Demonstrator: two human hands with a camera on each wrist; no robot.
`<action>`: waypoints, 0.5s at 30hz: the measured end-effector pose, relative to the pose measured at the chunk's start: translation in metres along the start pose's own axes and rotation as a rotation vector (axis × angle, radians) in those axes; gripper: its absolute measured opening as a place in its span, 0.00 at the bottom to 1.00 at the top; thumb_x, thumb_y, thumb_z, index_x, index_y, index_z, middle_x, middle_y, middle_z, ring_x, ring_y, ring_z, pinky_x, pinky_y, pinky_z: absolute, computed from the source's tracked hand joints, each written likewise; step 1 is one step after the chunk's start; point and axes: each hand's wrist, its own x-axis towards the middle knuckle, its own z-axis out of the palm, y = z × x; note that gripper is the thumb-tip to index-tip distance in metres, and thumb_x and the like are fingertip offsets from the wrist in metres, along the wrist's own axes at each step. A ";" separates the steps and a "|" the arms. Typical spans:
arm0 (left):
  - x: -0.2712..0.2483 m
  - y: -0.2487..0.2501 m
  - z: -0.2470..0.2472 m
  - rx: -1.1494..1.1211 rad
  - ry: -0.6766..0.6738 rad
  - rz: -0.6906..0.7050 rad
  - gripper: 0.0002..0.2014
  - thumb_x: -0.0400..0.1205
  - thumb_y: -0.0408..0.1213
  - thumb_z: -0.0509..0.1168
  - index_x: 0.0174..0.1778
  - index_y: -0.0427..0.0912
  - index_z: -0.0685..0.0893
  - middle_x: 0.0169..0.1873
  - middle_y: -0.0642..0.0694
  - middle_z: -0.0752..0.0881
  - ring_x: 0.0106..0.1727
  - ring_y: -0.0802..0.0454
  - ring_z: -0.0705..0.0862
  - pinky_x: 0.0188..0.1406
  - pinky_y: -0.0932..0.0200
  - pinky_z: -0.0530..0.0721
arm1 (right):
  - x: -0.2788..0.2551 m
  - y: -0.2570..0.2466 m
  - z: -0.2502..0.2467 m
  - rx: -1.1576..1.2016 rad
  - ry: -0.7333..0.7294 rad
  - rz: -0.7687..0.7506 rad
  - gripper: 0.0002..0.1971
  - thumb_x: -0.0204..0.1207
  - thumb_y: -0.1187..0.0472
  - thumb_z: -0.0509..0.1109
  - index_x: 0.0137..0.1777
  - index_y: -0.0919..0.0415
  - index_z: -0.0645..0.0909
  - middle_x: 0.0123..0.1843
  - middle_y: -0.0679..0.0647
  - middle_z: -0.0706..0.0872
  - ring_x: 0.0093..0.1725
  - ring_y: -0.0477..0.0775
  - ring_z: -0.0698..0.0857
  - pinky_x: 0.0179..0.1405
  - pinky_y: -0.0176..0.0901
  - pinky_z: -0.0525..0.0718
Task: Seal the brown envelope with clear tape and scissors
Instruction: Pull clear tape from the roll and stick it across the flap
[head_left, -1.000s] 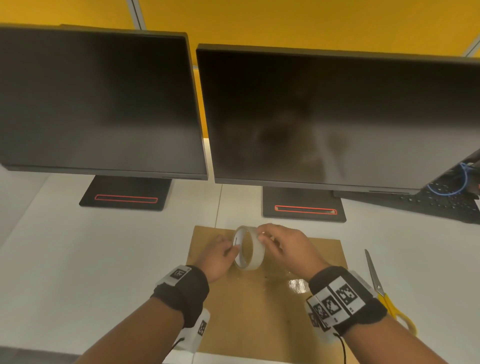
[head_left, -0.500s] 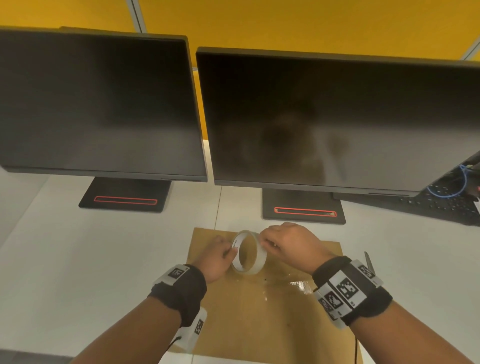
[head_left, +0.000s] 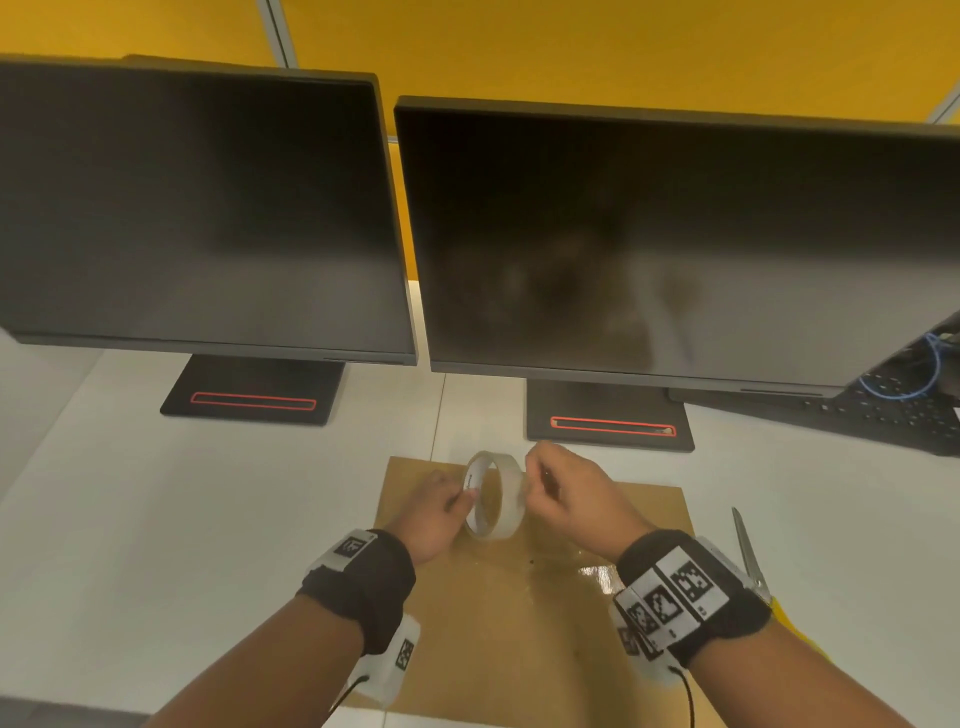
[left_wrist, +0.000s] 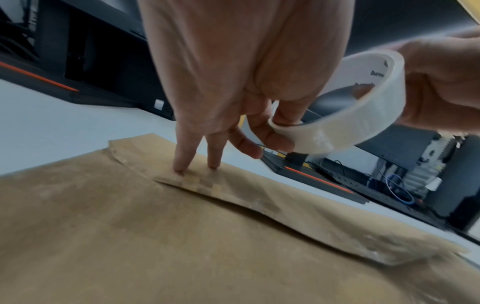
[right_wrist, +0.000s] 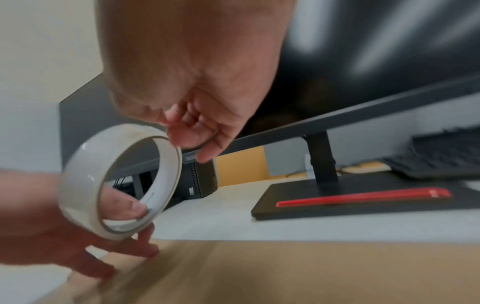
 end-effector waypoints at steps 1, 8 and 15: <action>0.000 0.001 0.000 -0.016 0.017 0.006 0.15 0.89 0.44 0.51 0.47 0.40 0.79 0.49 0.45 0.74 0.50 0.49 0.75 0.54 0.58 0.72 | -0.002 -0.001 0.001 0.184 0.032 0.081 0.06 0.80 0.57 0.62 0.42 0.48 0.71 0.39 0.47 0.82 0.37 0.49 0.81 0.38 0.36 0.79; 0.003 -0.002 0.013 -0.135 0.235 0.063 0.19 0.85 0.56 0.49 0.47 0.50 0.80 0.43 0.50 0.83 0.48 0.49 0.83 0.54 0.44 0.82 | -0.001 0.001 0.006 0.579 -0.149 0.323 0.17 0.84 0.48 0.57 0.40 0.48 0.84 0.30 0.41 0.80 0.31 0.45 0.74 0.37 0.34 0.72; -0.003 0.012 0.013 -0.096 0.272 0.087 0.16 0.83 0.60 0.47 0.41 0.54 0.72 0.31 0.46 0.84 0.35 0.44 0.83 0.39 0.40 0.83 | 0.006 0.002 0.011 0.845 -0.292 0.305 0.18 0.74 0.48 0.55 0.45 0.56 0.84 0.40 0.57 0.88 0.39 0.59 0.71 0.36 0.45 0.69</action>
